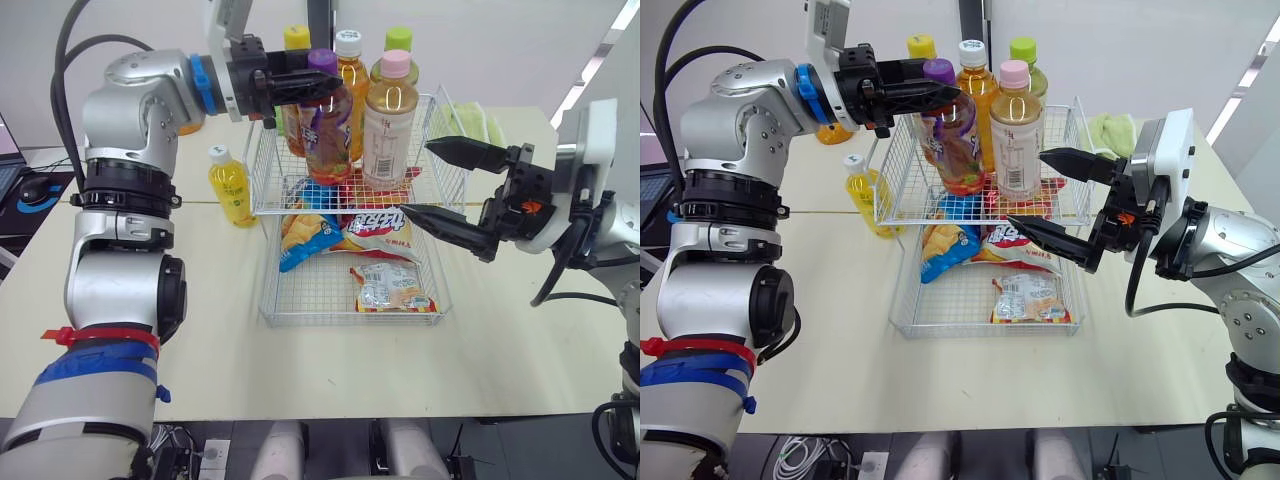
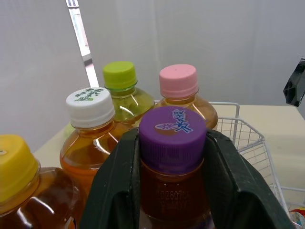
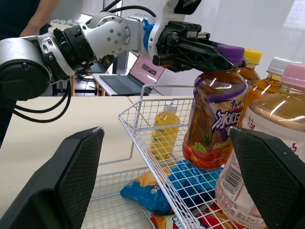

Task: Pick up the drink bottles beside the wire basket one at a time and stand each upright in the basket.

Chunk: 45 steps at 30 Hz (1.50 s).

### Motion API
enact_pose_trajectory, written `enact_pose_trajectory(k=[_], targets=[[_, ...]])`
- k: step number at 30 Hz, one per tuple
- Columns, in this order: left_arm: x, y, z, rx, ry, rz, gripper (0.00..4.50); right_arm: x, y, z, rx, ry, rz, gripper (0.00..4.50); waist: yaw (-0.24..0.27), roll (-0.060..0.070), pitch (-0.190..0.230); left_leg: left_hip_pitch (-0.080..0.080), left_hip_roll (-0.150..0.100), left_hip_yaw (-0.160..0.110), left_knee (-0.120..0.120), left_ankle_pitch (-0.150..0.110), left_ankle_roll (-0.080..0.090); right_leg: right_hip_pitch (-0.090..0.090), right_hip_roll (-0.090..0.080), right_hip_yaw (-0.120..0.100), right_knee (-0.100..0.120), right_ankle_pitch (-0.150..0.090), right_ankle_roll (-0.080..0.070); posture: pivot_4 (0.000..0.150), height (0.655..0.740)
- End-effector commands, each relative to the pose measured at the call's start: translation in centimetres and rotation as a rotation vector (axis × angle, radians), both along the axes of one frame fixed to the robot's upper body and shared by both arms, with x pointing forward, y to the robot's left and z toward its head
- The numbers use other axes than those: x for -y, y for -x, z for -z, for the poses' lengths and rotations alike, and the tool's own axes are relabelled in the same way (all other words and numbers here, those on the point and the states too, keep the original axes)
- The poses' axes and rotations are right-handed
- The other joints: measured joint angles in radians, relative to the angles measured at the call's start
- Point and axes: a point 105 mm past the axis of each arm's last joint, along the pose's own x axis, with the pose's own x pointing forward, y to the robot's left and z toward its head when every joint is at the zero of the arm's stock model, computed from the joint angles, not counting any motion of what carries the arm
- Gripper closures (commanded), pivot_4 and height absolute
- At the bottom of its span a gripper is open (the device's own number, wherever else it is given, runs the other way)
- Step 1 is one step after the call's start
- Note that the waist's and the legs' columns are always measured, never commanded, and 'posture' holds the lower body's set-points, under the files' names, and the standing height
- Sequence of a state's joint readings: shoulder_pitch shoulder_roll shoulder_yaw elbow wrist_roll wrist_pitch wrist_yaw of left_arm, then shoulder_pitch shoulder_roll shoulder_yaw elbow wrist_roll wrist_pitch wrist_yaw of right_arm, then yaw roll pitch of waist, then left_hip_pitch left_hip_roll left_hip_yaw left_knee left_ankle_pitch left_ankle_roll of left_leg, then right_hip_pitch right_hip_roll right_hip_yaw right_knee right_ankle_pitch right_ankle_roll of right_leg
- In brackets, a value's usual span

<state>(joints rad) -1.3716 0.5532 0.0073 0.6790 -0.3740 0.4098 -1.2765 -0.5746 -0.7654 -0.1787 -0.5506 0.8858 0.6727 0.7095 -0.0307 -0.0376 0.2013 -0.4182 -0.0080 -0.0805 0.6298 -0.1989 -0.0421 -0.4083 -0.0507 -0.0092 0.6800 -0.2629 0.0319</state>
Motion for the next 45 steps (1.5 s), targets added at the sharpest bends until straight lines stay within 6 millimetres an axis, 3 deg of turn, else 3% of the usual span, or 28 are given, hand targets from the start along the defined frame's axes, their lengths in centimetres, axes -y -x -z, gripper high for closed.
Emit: enact_pose_trajectory(k=[1, 12, 22, 32, 35, 39, 45], targets=[[0.1, 0.8, -2.3, 0.079, 0.044, 0.020, 3.15, 0.2, 0.7, -1.2, 0.061, -0.004, 0.003, 0.00, 0.000, 0.000, 0.000, 0.000, 0.000, 0.000, 0.000, 0.000, 0.000, 0.000, 0.000, 0.000, 0.000, 0.000, 0.000, 0.150, 0.7400], [0.6, 0.7, -2.0, 0.075, 0.057, 0.027, 3.15, 0.0, 0.6, -1.0, 0.058, 0.000, 0.000, 0.00, 0.000, 0.000, 0.000, 0.000, 0.000, 0.000, 0.000, 0.000, 0.000, 0.000, 0.000, 0.000, 0.000, 0.000, 0.000, 0.150, 0.7400], [1.0, 1.1, -2.1, 0.073, 0.060, 0.054, 0.14, 0.0, 0.5, -1.0, 0.055, -0.002, 0.001, 0.00, 0.000, 0.000, 0.000, 0.000, 0.000, 0.000, 0.000, 0.000, 0.000, 0.000, 0.000, 0.000, 0.000, 0.000, 0.000, 0.150, 0.7400], [0.1, 3.1, -4.7, 0.134, 0.119, 0.075, 0.03, -0.2, 0.3, -0.9, 0.053, -0.005, -0.018, 0.00, -0.001, 0.000, 0.000, 0.000, 0.000, 0.000, 0.000, 0.000, 0.000, 0.000, 0.000, 0.000, 0.000, 0.000, 0.000, 0.150, 0.7400], [-1.3, 4.3, -6.3, 0.158, 0.178, 0.038, 0.03, -0.4, 0.1, -0.9, 0.055, -0.002, -0.032, 0.00, -0.002, 0.000, 0.000, 0.001, 0.000, 0.000, 0.000, 0.000, 0.000, 0.000, 0.000, 0.000, 0.000, 0.000, 0.000, 0.150, 0.7400], [-3.9, 5.3, -6.9, 0.184, 0.211, -0.076, 0.03, -0.4, -0.1, -1.1, 0.063, 0.002, -0.047, 0.00, -0.007, 0.000, 0.000, 0.002, 0.001, 0.000, 0.000, 0.000, 0.000, 0.000, 0.000, 0.001, 0.000, 0.000, 0.000, 0.150, 0.7400], [-12.7, 6.2, -4.5, 0.197, 0.277, -0.477, 0.03, -0.9, -0.4, -1.1, 0.069, 0.006, -0.092, 0.00, -0.012, 0.001, -0.001, 0.002, 0.002, 0.000, 0.000, 0.000, 0.000, 0.000, 0.000, 0.002, 0.001, 0.000, 0.000, 0.150, 0.7400]])
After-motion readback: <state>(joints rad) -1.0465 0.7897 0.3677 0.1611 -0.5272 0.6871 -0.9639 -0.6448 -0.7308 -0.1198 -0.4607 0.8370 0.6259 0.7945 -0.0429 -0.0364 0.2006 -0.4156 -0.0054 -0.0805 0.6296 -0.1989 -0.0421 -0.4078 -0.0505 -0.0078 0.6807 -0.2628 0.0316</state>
